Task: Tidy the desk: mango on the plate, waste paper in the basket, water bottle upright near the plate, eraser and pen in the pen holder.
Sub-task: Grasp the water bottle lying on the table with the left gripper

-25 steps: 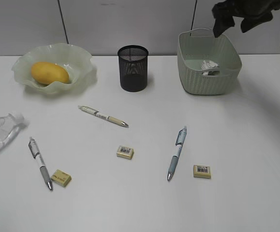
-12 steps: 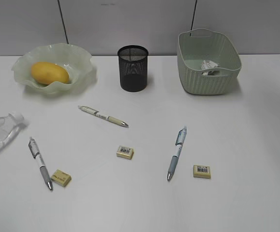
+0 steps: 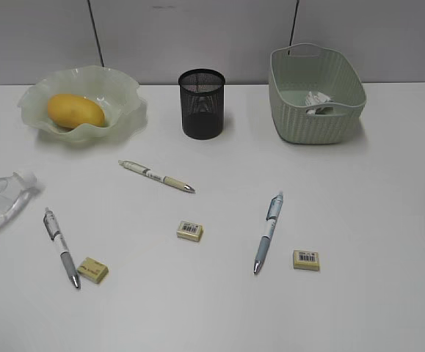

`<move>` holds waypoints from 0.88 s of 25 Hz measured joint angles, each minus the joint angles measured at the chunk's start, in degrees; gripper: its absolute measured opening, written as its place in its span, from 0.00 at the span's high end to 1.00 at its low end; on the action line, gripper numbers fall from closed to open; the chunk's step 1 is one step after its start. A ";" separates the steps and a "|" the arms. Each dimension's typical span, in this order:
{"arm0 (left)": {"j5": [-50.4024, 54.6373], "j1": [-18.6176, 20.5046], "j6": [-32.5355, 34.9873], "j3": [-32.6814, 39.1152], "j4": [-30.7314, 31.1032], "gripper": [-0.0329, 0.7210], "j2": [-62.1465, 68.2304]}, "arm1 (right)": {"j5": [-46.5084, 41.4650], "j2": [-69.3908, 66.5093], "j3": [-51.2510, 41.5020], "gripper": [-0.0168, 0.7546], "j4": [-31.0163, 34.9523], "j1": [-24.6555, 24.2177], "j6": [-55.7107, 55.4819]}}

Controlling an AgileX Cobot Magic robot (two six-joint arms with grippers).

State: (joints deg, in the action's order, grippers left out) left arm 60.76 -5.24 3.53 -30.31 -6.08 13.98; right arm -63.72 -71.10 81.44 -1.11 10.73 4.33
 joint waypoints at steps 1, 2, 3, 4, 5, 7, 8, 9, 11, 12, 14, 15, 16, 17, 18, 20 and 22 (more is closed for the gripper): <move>0.00 0.00 0.00 0.00 0.00 0.30 0.00 | 1.39 3.23 -3.70 0.22 0.00 0.00 -0.37; 0.00 0.00 0.00 0.00 0.00 0.30 0.00 | 3.04 6.39 -6.84 0.22 0.00 0.00 -0.86; 0.00 0.00 -0.05 0.00 0.00 0.30 0.00 | 4.48 9.48 -10.60 0.22 0.00 0.00 -1.26; 0.00 0.00 -0.05 0.00 0.00 0.30 0.00 | 5.80 11.98 -14.38 0.22 0.11 0.00 -1.58; 0.00 0.00 -0.05 0.00 0.00 0.30 0.00 | 6.83 14.88 -17.44 0.22 0.34 0.00 -1.72; 0.00 0.00 -0.05 0.00 0.00 0.30 0.00 | 8.26 19.78 -24.07 0.22 1.11 0.00 -1.86; 0.00 0.00 -0.05 0.00 0.00 0.30 0.00 | 8.59 22.20 -26.98 0.22 1.11 0.00 -1.99; 0.00 0.00 -0.05 0.00 0.00 0.30 0.00 | 8.76 25.60 -29.21 0.22 1.76 0.00 -2.25; 0.00 0.00 -0.05 0.00 0.00 0.30 0.00 | 8.89 29.29 -34.01 0.22 3.55 0.00 -2.82; 0.00 0.00 -0.05 0.00 0.00 0.30 0.00 | 8.89 31.40 -35.80 0.22 4.61 0.00 -3.04; 0.00 0.00 -0.05 0.00 0.00 0.30 0.00 | 7.98 35.45 -39.52 0.22 6.18 0.00 -3.10; 0.00 0.00 -0.05 0.00 0.00 0.30 0.00 | 7.22 37.65 -41.08 0.22 6.64 0.00 -3.10; 0.00 0.00 -0.05 0.00 0.00 0.30 0.00 | 6.15 39.77 -42.29 0.22 6.73 0.00 -3.18; 0.00 0.00 -0.05 0.00 0.00 0.30 0.00 | 4.76 41.47 -43.64 0.22 6.50 0.00 -3.43; 0.00 0.00 -0.05 0.00 0.00 0.30 0.00 | 3.29 43.43 -44.90 0.22 6.07 0.00 -3.98; 0.00 0.00 -0.05 0.00 0.00 0.30 0.00 | 0.92 47.24 -46.95 0.22 4.85 0.00 -5.17; 0.00 0.00 -0.05 0.00 0.00 0.30 0.00 | -0.94 50.85 -48.49 0.22 3.70 0.00 -5.84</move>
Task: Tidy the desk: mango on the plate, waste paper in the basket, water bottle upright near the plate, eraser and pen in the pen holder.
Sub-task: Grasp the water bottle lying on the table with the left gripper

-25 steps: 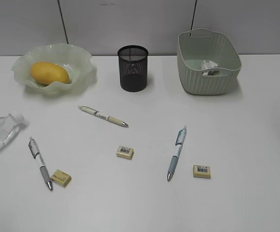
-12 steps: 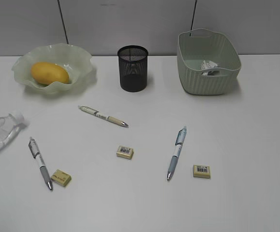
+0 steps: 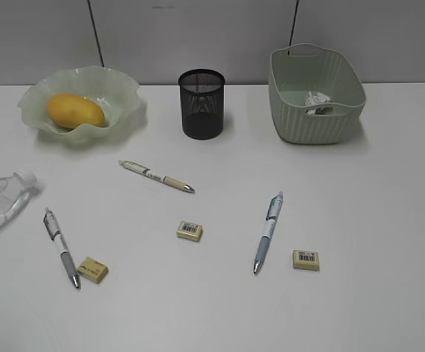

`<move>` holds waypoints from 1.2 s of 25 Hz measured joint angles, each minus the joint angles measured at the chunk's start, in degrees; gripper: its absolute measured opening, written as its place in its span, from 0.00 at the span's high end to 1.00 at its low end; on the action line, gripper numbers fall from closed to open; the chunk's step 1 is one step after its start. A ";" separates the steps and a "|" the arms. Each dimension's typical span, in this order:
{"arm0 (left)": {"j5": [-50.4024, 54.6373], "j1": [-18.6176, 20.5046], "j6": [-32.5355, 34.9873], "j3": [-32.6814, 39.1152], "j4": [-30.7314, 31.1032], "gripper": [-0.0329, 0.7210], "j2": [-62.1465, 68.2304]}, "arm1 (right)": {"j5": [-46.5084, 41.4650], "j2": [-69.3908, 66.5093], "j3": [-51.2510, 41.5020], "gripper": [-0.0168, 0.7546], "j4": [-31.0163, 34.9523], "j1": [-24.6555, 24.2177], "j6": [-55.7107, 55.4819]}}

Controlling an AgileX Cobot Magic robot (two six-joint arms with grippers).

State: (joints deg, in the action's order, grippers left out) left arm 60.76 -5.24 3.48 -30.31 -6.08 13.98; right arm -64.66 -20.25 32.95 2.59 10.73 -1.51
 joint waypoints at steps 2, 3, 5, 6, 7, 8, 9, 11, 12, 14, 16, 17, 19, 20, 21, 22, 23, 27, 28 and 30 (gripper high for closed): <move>0.00 0.00 0.00 0.00 -0.05 0.30 0.00 | -1.15 3.81 -0.57 0.22 -0.48 0.00 0.00; 0.00 0.00 0.00 0.00 -0.05 0.30 0.00 | -1.33 5.96 -0.76 0.22 -0.54 0.00 0.16; 0.00 0.00 0.00 0.00 -0.05 0.30 0.00 | -1.39 10.17 -1.22 0.22 -1.15 0.00 0.45; 0.00 0.00 0.00 0.00 -0.05 0.30 0.00 | -1.44 11.76 -1.53 0.22 -1.60 0.00 0.45; 0.00 0.00 0.00 0.00 -0.05 0.30 0.00 | -1.49 13.44 -1.62 0.22 -2.11 0.00 0.45; 0.00 0.00 0.00 0.00 -0.05 0.30 0.00 | -1.49 14.78 -1.67 0.22 -2.20 0.00 0.45; 0.00 0.00 0.00 0.00 -0.05 0.30 0.00 | -1.49 15.67 -1.67 0.22 -2.59 0.00 0.39; 0.00 0.00 0.00 0.00 -0.05 0.30 0.00 | -1.56 16.71 -1.67 0.22 -3.32 0.00 0.23; 0.00 0.00 0.00 0.00 -0.05 0.30 0.00 | -1.68 16.77 -1.67 0.22 -3.46 0.00 0.18; 0.00 0.00 0.00 0.00 -0.05 0.30 0.00 | -1.74 16.77 -1.67 0.22 -3.54 0.00 0.11; 0.00 0.00 0.00 0.00 -0.05 0.30 0.00 | -1.94 16.77 -1.67 0.22 -3.59 0.00 0.05; -0.06 0.00 0.00 -0.06 -0.05 0.30 0.00 | -1.99 16.77 -1.67 0.22 -3.59 0.00 0.01; -1.00 0.00 0.00 -0.44 0.07 0.30 0.00 | -2.04 16.77 -1.67 0.22 -3.64 0.00 -0.06; -2.24 0.00 0.00 -0.83 0.38 0.30 0.00 | -2.12 16.77 -1.67 0.22 -3.64 0.00 -0.06; -4.19 0.00 0.00 -1.19 0.98 0.30 0.00 | -2.23 16.81 -1.67 0.22 -3.64 0.00 -0.09; -6.37 0.00 0.00 -1.61 1.80 0.30 0.06 | -2.52 16.81 -1.67 0.22 -3.64 0.00 -0.13; -7.99 0.00 0.00 -2.03 2.58 0.30 0.72 | -2.84 16.81 -1.67 0.22 -3.59 0.00 -0.13; -11.61 0.00 0.16 -3.39 6.08 0.29 7.49 | -4.43 16.81 -1.67 0.22 -3.53 0.00 -0.23; -11.88 0.00 0.29 -3.71 6.08 0.29 10.28 | -4.55 16.81 -1.61 0.22 -3.53 0.00 -0.23; -12.12 0.00 0.64 -4.82 7.36 0.28 16.63 | -4.61 16.81 -1.61 0.22 -3.49 0.00 -0.33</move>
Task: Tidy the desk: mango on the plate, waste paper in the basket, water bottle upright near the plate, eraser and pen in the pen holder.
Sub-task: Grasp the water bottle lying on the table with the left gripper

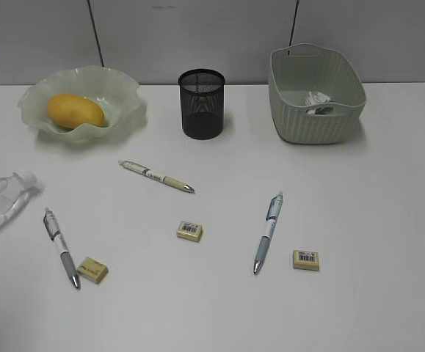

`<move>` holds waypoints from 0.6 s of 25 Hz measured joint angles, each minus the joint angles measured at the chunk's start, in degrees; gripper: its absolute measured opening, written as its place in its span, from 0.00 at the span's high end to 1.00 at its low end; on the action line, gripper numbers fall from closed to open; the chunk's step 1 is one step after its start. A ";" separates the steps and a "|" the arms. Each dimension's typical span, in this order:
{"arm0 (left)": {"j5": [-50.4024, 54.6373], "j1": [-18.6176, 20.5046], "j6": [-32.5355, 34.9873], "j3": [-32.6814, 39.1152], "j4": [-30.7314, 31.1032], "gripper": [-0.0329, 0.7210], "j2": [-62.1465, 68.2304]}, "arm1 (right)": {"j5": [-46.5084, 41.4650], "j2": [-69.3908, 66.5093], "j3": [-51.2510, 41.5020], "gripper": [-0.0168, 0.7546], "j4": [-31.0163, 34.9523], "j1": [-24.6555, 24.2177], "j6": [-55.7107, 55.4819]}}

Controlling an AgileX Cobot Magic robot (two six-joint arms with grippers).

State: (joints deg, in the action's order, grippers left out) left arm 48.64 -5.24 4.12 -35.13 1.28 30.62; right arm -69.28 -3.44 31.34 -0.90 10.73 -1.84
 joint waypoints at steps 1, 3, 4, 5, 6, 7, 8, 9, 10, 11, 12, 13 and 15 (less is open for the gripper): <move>-0.15 0.00 0.44 -0.60 0.14 0.28 2.83 | -0.05 0.00 0.00 0.22 -0.06 0.00 -0.06; -0.75 0.00 1.58 -2.25 0.42 0.28 9.25 | -0.05 0.00 0.00 0.22 -0.68 0.00 -0.16; -0.94 0.00 2.19 -3.14 0.66 0.28 12.94 | 0.07 0.00 0.00 0.22 -1.29 0.00 -0.16; -1.07 0.00 2.57 -3.93 1.09 0.28 17.20 | 0.19 0.00 0.00 0.22 -1.93 0.00 -0.22; -1.32 0.00 2.96 -5.01 1.72 0.28 21.18 | 0.50 0.00 0.00 0.22 -2.30 0.00 -0.26; -1.26 0.00 3.47 -5.81 2.08 0.28 23.66 | 0.84 0.00 0.00 0.22 -2.58 0.00 -0.26; -1.26 0.00 4.04 -6.92 2.32 0.28 26.81 | 1.20 0.00 0.00 0.22 -2.75 0.00 -0.29; -1.26 0.00 4.37 -7.92 2.49 0.28 28.93 | 1.81 0.00 -0.11 0.22 -2.75 0.00 -0.29; -1.31 0.00 4.84 -9.10 3.00 0.27 31.01 | 2.93 0.00 -0.25 0.22 -2.75 0.00 -0.34; -1.37 0.00 5.25 -10.27 3.93 0.27 33.34 | 4.05 0.00 -0.54 0.22 -2.77 0.00 -0.39; -1.37 0.00 5.81 -11.25 4.91 0.27 35.58 | 4.99 0.00 -0.84 0.22 -2.77 0.00 -0.45; -1.32 0.00 6.48 -12.39 6.14 0.27 37.73 | 6.04 0.00 -1.15 0.22 -2.77 0.00 -0.46; -1.12 0.00 7.43 -14.32 8.41 0.25 41.47 | 7.28 0.00 -1.61 0.22 -2.82 0.00 -0.59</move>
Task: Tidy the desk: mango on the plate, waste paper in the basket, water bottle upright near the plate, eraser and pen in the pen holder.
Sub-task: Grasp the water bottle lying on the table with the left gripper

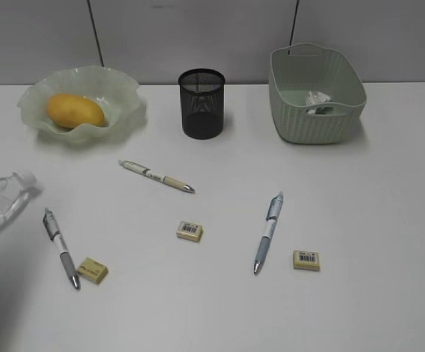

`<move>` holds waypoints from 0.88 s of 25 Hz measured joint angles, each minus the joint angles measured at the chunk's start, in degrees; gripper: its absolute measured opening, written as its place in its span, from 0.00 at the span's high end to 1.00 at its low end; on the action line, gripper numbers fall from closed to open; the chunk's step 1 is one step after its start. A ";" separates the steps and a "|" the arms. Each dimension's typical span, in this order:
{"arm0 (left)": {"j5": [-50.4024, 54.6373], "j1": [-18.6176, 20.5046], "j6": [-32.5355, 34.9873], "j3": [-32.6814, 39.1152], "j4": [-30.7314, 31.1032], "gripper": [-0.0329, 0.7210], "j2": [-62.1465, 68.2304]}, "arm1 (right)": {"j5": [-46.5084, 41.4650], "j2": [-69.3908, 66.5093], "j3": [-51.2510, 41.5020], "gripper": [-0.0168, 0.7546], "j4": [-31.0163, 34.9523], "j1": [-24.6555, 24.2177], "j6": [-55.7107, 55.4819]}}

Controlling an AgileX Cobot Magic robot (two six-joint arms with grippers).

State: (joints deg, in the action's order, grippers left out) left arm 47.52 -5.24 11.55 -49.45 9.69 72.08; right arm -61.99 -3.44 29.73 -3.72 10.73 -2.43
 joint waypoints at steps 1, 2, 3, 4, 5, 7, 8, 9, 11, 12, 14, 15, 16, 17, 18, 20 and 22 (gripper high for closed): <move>0.12 0.00 0.37 -0.64 0.74 0.24 1.90 | 0.31 0.00 -0.16 0.22 0.00 0.00 0.00; 0.12 0.00 1.03 -1.18 1.17 0.22 3.41 | 0.37 0.00 -0.21 0.22 0.00 0.00 0.00; 0.12 0.00 1.69 -1.47 1.24 0.21 5.10 | 0.49 0.00 -0.21 0.22 0.00 0.00 -0.06; 0.12 0.00 2.32 -1.52 1.24 0.20 6.70 | 0.56 0.00 -0.23 0.22 0.00 0.00 -0.06; 0.18 0.00 2.75 -1.52 1.28 0.19 8.32 | 0.69 0.00 -0.23 0.22 0.00 0.00 -0.06; 0.18 0.00 3.87 -1.59 1.41 0.18 11.28 | 0.74 0.00 -0.23 0.22 0.00 0.00 -0.06; 0.18 0.00 4.28 -1.59 1.62 0.18 12.89 | 0.74 0.00 -0.28 0.22 0.00 0.00 -0.06; 0.11 0.00 4.61 -1.72 1.89 0.17 14.21 | 0.74 0.00 -0.28 0.22 0.00 0.00 -0.06; -0.50 0.00 5.26 -2.43 2.70 0.17 16.97 | 0.77 0.00 -0.28 0.22 0.00 0.00 -0.10; -0.78 0.00 5.32 -3.10 3.47 0.17 18.20 | 0.77 0.00 -0.28 0.22 0.00 0.00 -0.10; -0.89 0.00 5.47 -5.12 4.74 0.17 20.31 | 0.81 0.00 -0.28 0.22 0.00 0.00 -0.10; -0.66 0.05 5.47 -6.26 4.81 0.17 21.47 | 0.81 0.00 -0.28 0.22 0.00 0.00 -0.10; -0.16 0.23 5.69 -7.85 4.55 0.17 22.74 | 0.81 0.00 -0.28 0.22 0.00 0.00 -0.17; 0.51 0.45 5.86 -9.52 3.96 0.17 23.87 | 0.81 0.00 -0.28 0.22 0.00 0.00 -0.17; 1.49 0.60 6.59 -11.11 3.36 0.17 25.35 | 0.81 0.00 -0.28 0.22 0.00 0.00 -0.17; 2.92 0.91 7.73 -13.53 1.84 0.17 28.12 | 0.81 0.00 -0.28 0.22 0.05 0.00 -0.17; 3.78 1.02 9.64 -14.95 0.77 0.17 30.66 | 0.81 0.00 -0.28 0.22 0.05 0.00 -0.17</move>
State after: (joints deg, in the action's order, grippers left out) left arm 51.30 -4.22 21.19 -64.41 10.46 102.75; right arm -61.18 -3.44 29.46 -3.67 10.73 -2.60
